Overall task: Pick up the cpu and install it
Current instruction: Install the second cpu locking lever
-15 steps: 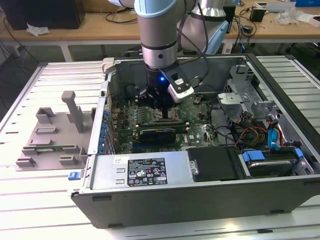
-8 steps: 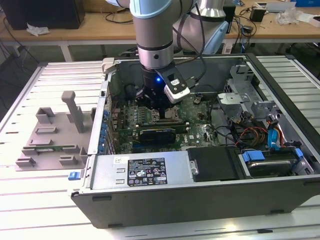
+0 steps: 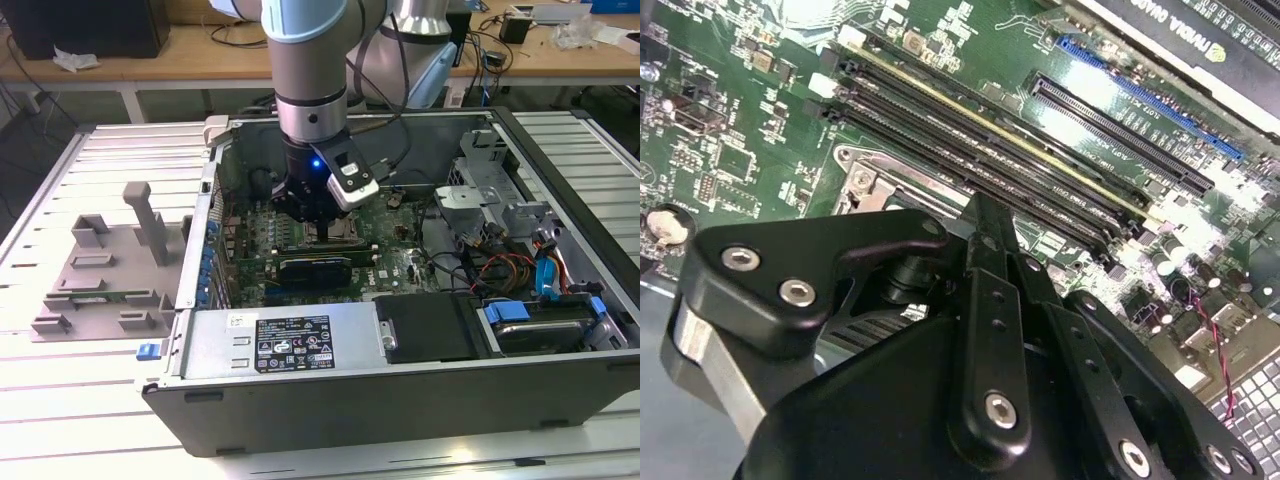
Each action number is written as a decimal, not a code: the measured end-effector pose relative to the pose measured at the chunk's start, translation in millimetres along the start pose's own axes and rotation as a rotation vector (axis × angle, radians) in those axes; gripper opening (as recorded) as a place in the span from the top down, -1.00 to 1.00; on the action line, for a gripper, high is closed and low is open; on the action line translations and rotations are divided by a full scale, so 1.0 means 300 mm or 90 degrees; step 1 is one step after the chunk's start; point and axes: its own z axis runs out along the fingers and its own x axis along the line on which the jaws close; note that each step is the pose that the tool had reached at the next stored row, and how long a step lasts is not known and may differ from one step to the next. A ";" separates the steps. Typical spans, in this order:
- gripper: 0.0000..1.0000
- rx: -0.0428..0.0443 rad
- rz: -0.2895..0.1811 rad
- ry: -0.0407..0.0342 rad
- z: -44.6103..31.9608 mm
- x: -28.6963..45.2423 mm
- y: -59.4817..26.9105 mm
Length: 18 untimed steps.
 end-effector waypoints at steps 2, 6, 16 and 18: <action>0.79 0.0001 0.000 0.0020 0.004 0.001 0.000; 0.79 -0.0001 0.000 0.0025 0.021 0.005 -0.002; 0.79 -0.0006 0.000 0.0022 0.032 0.027 -0.013; 0.79 -0.0015 0.000 0.0022 0.035 0.038 -0.016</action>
